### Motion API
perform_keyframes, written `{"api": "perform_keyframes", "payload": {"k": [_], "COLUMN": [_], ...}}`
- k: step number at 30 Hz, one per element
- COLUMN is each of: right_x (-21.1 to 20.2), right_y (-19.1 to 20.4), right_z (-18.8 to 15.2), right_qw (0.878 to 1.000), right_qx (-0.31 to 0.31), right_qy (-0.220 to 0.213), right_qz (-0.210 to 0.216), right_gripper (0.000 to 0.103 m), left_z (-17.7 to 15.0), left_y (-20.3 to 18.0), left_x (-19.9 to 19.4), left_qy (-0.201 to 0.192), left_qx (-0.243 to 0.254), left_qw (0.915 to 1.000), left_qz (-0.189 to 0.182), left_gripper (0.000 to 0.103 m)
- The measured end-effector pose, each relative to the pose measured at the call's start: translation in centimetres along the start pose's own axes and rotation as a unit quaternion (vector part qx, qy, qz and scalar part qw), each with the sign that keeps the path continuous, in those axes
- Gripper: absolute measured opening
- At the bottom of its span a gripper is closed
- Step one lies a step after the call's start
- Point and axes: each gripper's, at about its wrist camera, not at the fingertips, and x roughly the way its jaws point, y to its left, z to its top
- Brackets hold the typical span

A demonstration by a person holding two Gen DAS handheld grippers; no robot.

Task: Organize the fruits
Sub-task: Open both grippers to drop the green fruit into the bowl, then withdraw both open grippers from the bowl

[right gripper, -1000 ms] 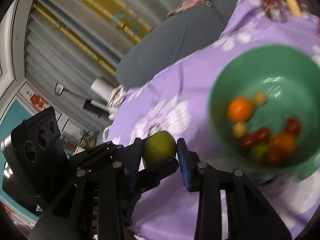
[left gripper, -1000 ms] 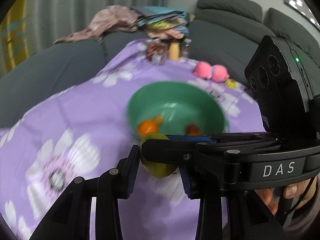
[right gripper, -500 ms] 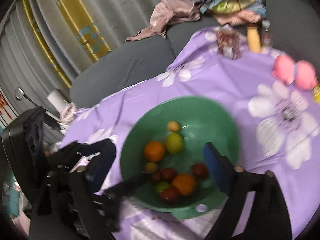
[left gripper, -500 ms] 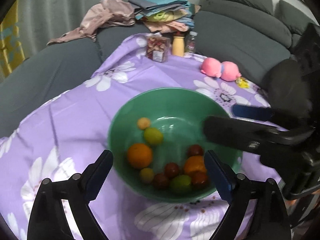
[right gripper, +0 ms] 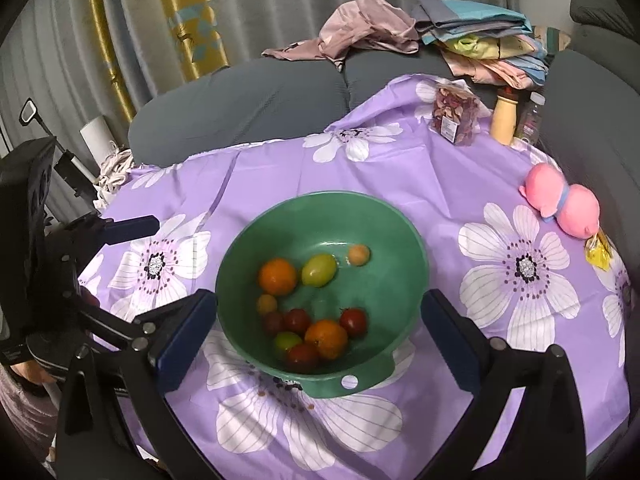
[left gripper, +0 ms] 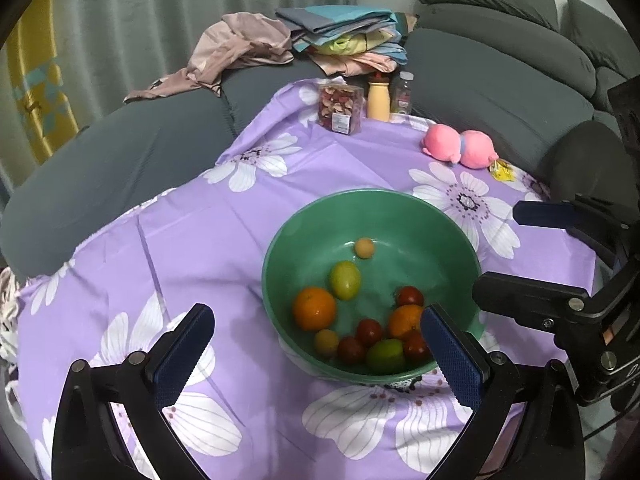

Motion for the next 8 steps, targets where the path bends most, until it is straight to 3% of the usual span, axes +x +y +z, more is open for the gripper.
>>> {"api": "perform_keyframes", "payload": {"k": [8], "right_x": [-0.79], "right_y": [0.26], "right_z": [0.29], "right_qw": [1.000], "right_qx": [-0.002], "right_qy": [-0.006], "right_qz": [-0.001], "right_gripper": [0.103], "left_z": [0.25], "left_y": [-0.07], "left_x": [-0.14], "left_qy": [0.002], "left_qx": [-0.006], "left_qw": [1.0000], "left_qz": [0.006], "left_gripper": [0.102]}}
